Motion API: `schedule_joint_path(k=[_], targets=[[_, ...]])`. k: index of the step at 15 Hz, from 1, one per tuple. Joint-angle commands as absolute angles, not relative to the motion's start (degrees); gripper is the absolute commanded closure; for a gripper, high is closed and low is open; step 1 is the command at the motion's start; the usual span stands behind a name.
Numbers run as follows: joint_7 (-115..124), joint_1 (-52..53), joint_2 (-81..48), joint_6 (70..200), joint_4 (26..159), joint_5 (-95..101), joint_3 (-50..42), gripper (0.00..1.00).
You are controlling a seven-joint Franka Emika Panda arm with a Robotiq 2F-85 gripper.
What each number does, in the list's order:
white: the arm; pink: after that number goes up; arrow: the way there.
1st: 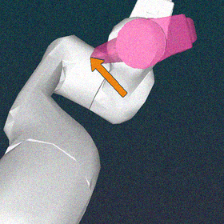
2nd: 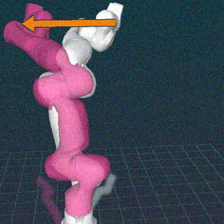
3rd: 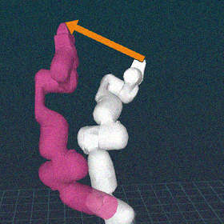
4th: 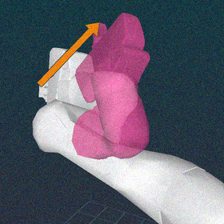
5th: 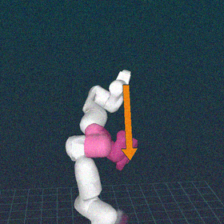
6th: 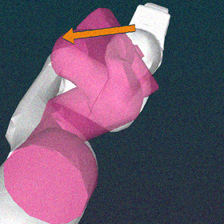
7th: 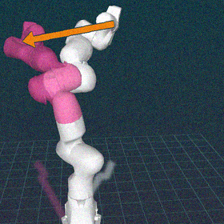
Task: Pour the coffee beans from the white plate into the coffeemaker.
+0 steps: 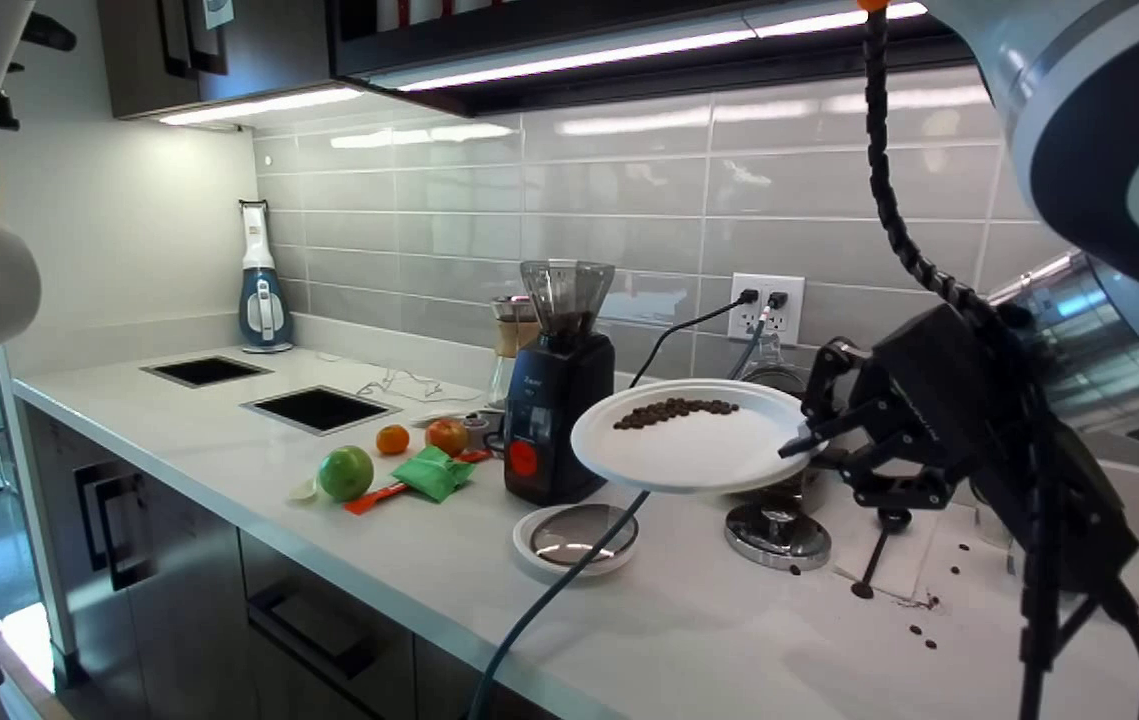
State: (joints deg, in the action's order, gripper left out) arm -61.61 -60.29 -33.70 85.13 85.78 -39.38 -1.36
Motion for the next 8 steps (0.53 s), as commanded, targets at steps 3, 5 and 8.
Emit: schedule_joint_path(k=[3,5,8], targets=[[-60.8,-56.7,-28.7,84.0,89.5,-42.7,-3.3,0.98],[-60.9,-55.6,-27.1,83.6,90.4,-43.6,-3.8,0.98],[-60.7,-53.9,-24.6,83.2,91.6,-44.5,-4.5,0.98]])
